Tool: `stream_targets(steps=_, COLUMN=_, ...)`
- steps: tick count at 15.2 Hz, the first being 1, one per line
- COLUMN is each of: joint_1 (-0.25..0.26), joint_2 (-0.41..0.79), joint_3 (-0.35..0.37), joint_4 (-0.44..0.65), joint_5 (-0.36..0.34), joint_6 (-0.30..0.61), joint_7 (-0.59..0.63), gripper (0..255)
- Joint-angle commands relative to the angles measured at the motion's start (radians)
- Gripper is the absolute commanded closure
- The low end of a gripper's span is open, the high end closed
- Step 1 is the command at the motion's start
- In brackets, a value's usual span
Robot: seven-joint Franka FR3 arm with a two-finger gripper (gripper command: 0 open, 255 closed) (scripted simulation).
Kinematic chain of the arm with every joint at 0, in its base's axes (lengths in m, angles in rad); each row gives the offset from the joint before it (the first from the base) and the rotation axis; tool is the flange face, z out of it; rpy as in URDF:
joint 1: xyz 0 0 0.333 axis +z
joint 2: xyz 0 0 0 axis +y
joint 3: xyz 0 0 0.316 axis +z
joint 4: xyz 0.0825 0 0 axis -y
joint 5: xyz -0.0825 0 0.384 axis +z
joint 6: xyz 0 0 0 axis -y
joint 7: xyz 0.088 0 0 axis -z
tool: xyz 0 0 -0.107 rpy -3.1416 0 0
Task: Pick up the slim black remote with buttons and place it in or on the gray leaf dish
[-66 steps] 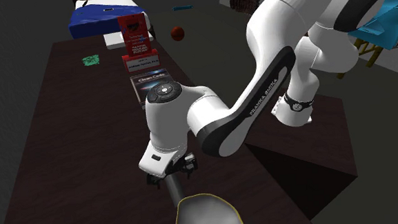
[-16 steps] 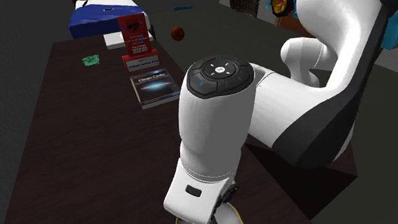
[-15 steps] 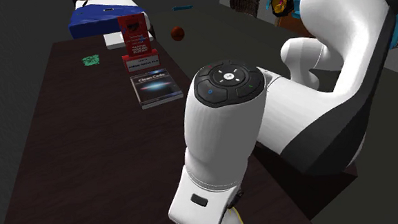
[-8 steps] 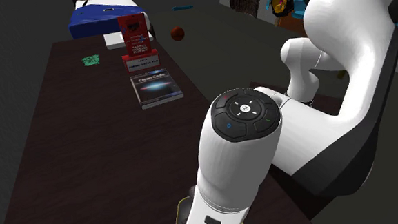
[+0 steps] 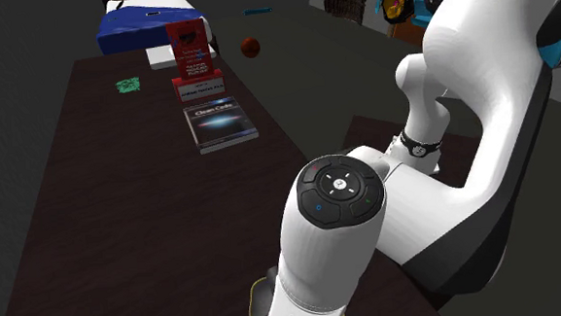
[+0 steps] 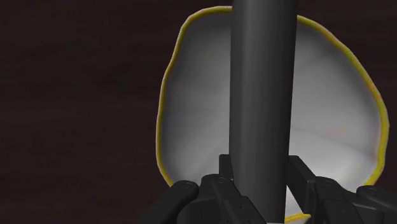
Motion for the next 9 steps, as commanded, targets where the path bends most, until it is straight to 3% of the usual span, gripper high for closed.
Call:
stream_targets(steps=1, joint_1=0.0, joint_2=0.002, joint_3=0.001, joint_4=-0.001, joint_5=0.001, joint_6=0.002, joint_7=0.0, gripper=255)
stream_targets(steps=5, joint_1=0.0, joint_2=0.002, joint_3=0.001, joint_4=-0.001, joint_5=0.001, joint_6=0.002, joint_7=0.0, gripper=255)
stream_targets(steps=6, joint_1=0.0, joint_2=0.001, joint_3=0.001, joint_4=-0.002, joint_5=0.001, joint_6=0.002, joint_7=0.0, gripper=0)
stream_targets(steps=9, joint_1=0.0, joint_2=0.001, joint_3=0.001, joint_4=-0.002, joint_5=0.001, joint_6=0.002, joint_7=0.0, gripper=0)
